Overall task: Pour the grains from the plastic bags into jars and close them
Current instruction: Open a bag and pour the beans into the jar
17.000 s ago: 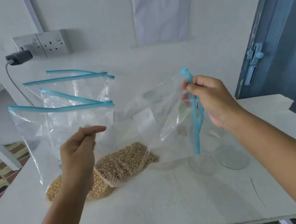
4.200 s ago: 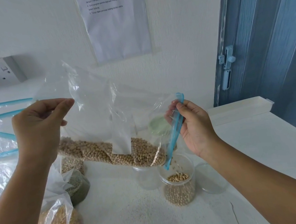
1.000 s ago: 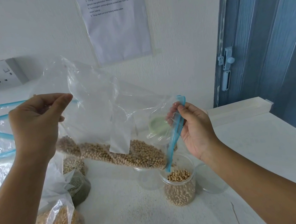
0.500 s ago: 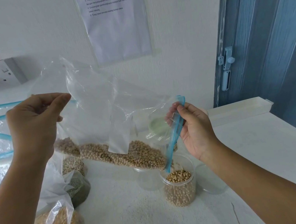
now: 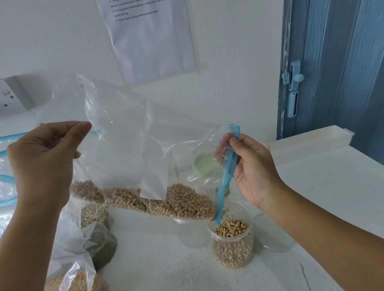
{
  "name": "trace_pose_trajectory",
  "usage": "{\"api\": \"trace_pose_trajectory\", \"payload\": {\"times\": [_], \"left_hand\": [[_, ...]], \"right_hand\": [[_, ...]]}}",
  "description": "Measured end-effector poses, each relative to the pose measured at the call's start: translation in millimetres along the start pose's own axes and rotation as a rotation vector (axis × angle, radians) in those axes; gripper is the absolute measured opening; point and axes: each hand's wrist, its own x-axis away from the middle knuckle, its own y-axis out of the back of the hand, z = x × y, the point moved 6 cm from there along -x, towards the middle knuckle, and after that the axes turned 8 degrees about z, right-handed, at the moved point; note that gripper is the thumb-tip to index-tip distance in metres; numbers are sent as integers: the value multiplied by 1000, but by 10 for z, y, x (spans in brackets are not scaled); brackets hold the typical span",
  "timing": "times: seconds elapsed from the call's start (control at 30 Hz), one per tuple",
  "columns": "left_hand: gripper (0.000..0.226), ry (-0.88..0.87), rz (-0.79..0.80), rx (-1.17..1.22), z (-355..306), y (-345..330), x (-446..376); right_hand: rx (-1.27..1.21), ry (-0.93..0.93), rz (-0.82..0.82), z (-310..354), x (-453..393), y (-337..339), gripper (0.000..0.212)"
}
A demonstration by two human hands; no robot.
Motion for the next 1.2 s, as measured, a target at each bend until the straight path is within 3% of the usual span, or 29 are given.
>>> {"api": "trace_pose_trajectory", "payload": {"times": [0.37,1.2], "left_hand": [[6,-3,-9,-2,75,29,-15],[8,22,-40,24,147,107,-30]], "right_hand": [[1,-5,2,2,23,-12,18],[-11,-20,6,7,10,-91,18]]}}
